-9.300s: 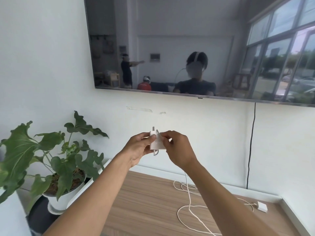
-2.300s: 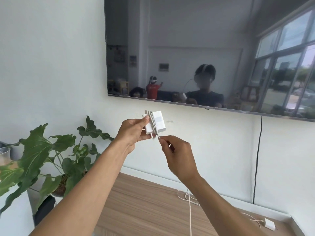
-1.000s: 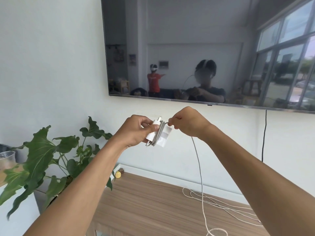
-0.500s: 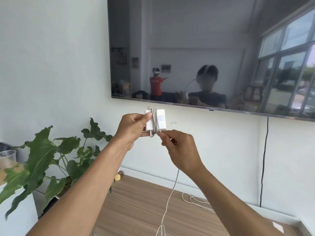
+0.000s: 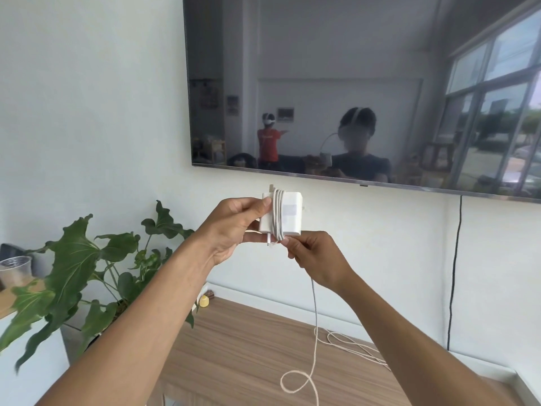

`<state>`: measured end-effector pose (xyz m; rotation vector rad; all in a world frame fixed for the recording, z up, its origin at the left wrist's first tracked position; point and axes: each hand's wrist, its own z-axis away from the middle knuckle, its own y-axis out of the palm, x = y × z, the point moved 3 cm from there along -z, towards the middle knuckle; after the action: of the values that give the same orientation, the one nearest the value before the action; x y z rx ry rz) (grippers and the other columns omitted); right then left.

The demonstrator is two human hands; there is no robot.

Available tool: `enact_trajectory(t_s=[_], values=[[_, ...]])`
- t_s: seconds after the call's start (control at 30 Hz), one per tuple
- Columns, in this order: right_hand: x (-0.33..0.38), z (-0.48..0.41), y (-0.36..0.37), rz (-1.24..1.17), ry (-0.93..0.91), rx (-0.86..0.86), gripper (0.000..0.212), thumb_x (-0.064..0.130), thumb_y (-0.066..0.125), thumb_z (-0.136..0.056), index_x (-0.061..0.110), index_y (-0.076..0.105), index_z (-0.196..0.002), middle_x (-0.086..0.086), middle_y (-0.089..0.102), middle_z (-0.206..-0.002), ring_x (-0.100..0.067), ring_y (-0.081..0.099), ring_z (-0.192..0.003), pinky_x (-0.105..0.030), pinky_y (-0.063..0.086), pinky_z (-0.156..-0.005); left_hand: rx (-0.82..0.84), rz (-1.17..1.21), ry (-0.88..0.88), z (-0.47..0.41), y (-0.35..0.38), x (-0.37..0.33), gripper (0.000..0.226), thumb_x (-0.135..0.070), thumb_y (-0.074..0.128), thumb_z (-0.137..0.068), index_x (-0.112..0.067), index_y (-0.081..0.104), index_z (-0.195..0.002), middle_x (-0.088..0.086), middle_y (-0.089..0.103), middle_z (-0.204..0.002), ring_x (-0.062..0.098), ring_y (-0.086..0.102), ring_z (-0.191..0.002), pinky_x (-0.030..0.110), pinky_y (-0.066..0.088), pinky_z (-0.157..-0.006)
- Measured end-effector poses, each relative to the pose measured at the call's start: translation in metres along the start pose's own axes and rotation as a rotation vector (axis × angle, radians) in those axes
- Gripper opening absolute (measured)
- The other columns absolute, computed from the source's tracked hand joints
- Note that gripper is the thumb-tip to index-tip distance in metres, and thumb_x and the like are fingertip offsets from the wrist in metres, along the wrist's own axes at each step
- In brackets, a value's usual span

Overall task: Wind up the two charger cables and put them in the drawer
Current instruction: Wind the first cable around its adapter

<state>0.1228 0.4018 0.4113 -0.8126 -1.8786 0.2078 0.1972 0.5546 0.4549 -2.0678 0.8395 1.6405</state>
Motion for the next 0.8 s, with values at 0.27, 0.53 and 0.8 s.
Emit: enact_trajectory(t_s=[0.27, 0.53, 0.8], values=[[0.024, -0.020, -0.039, 0.255, 0.109, 0.210, 0.031, 0.012, 0.058, -0.088, 0.022, 0.070, -0.062, 0.013, 0.055, -0.048, -0.001, 0.041, -0.042, -0.017, 0.037, -0.048, 0.128, -0.356, 0.021, 0.007, 0.000, 0.009, 0.026, -0.026, 0.069, -0.081, -0.009, 0.071, -0.101, 0.024, 0.065, -0.106, 0.022, 0.066, -0.083, 0.029, 0.059, -0.061], [0.051, -0.027, -0.059, 0.458, 0.087, 0.157, 0.022, 0.024, 0.056, -0.092, 0.021, 0.076, -0.086, 0.012, 0.061, -0.064, -0.008, 0.049, -0.055, -0.015, 0.039, -0.047, -0.050, -0.474, 0.092, -0.001, 0.007, 0.015, 0.019, -0.022, 0.068, -0.087, -0.007, 0.071, -0.097, 0.006, 0.063, -0.084, 0.017, 0.068, -0.063, 0.031, 0.060, -0.061], [0.065, -0.013, -0.052, 0.566, -0.076, -0.016, 0.027, 0.018, 0.050, -0.094, 0.009, 0.072, -0.082, -0.003, 0.068, -0.072, -0.015, 0.053, -0.056, -0.027, 0.045, -0.051, -0.219, -0.310, 0.081, -0.014, 0.014, 0.020, 0.023, -0.022, 0.069, -0.086, 0.000, 0.068, -0.092, 0.014, 0.065, -0.085, 0.014, 0.066, -0.061, 0.041, 0.062, -0.061]])
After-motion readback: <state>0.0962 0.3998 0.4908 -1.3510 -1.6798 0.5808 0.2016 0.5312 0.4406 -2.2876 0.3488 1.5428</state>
